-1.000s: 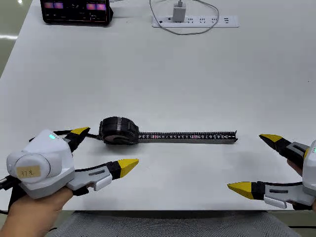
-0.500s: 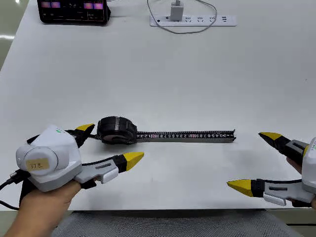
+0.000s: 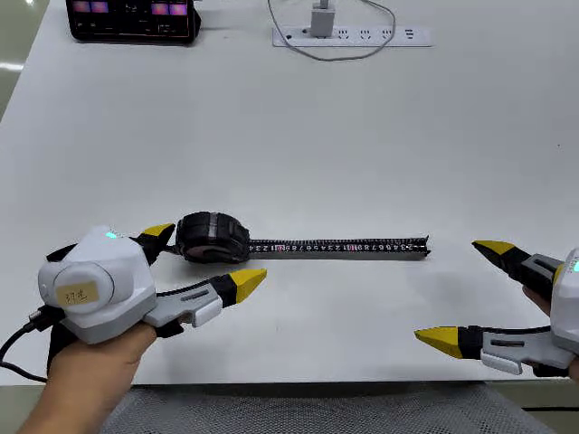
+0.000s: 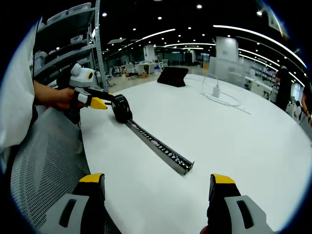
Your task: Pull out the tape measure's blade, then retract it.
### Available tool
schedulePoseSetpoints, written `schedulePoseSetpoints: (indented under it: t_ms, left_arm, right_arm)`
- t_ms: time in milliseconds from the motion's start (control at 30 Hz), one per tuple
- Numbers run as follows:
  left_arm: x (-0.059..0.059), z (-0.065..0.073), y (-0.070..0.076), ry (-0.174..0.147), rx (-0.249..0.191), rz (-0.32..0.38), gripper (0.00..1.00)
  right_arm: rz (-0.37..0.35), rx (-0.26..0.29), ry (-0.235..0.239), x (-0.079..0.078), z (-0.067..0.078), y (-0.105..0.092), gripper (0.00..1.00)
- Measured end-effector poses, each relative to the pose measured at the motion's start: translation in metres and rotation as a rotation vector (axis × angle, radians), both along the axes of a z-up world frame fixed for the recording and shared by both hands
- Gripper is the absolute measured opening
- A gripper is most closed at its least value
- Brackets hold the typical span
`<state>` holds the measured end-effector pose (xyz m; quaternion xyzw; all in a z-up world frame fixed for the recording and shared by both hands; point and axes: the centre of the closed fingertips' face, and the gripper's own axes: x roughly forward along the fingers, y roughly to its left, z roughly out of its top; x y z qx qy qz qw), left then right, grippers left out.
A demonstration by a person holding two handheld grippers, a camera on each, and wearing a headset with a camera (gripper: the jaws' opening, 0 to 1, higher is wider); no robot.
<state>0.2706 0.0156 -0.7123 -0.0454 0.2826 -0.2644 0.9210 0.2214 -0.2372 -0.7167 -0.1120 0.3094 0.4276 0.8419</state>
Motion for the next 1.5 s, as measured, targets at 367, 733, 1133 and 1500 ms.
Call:
schedulePoseSetpoints:
  t_ms: [367,733,1133,1500]
  left_arm:
    - [0.002,-0.006,-0.001,0.027,-0.002,0.039,0.87]
    - [0.004,-0.01,-0.001,0.031,0.001,0.073,0.87]
    - [0.011,-0.017,0.0,0.032,0.029,0.144,0.85]
    - [0.016,-0.02,0.004,0.029,0.042,0.217,0.81]
  right_arm:
    - [0.0,-0.002,-0.004,0.003,0.001,-0.001,0.87]
    - [0.004,-0.005,0.007,0.009,-0.001,-0.003,0.84]
    - [0.057,-0.037,0.006,0.027,-0.005,-0.006,0.75]
    - [0.12,-0.095,0.006,0.038,-0.011,-0.01,0.67]
